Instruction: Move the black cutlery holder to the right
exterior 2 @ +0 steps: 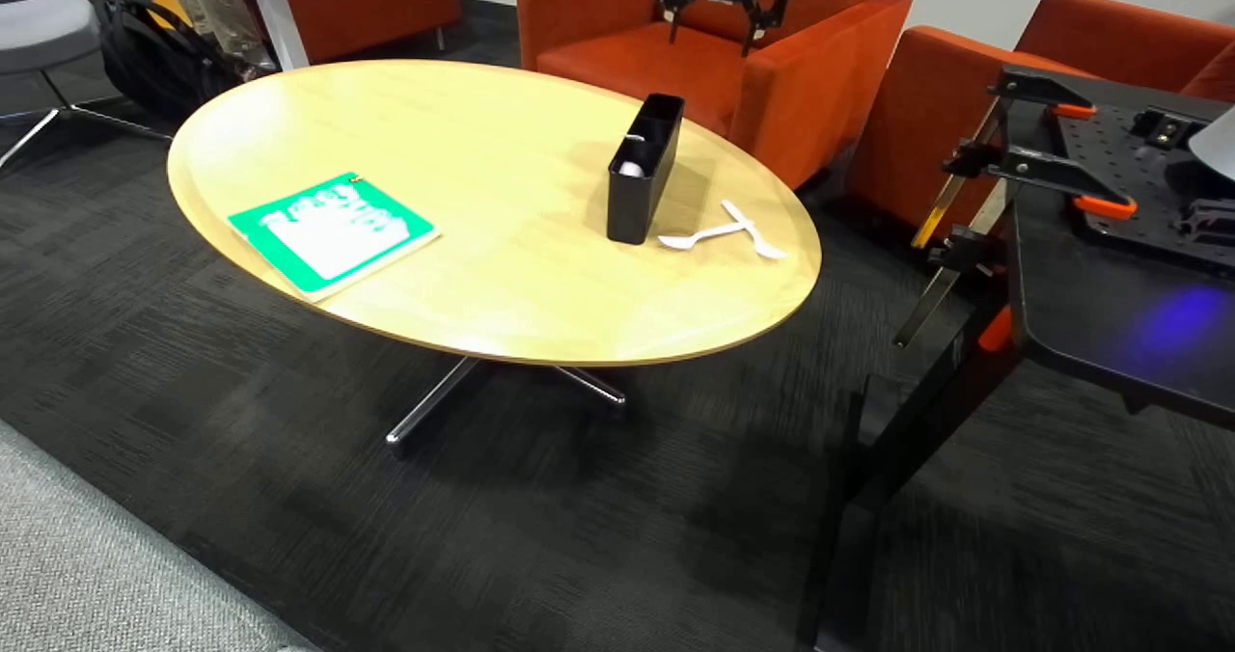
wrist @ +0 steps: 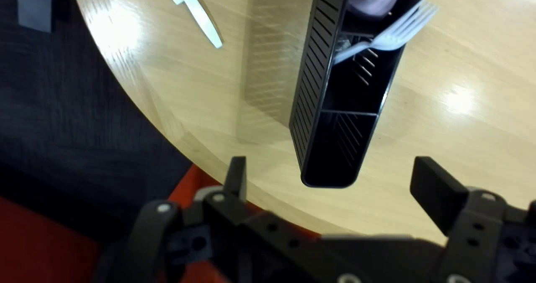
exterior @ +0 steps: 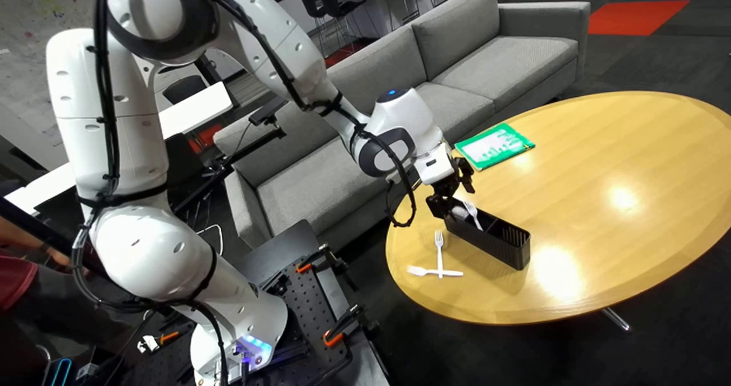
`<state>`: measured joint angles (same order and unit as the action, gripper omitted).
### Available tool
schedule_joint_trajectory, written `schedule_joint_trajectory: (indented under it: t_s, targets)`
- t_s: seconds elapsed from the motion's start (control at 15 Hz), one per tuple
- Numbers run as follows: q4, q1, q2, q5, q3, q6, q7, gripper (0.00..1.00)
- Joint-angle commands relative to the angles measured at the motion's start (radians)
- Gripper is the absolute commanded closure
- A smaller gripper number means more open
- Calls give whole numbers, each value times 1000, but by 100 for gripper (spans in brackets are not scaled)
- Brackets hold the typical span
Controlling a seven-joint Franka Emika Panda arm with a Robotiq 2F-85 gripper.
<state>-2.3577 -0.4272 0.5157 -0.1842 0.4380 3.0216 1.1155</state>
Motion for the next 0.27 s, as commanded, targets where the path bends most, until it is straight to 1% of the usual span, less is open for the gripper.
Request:
schedule_joint_trajectory:
  t_s: [0.0,0.13,0.2]
  targets:
    - [-154,-145,-145,84,138,94,19,0]
    - [-182,-223,-179,103,214,101,9,0]
    - [-192,-253,-194,113,241,101,3,0]
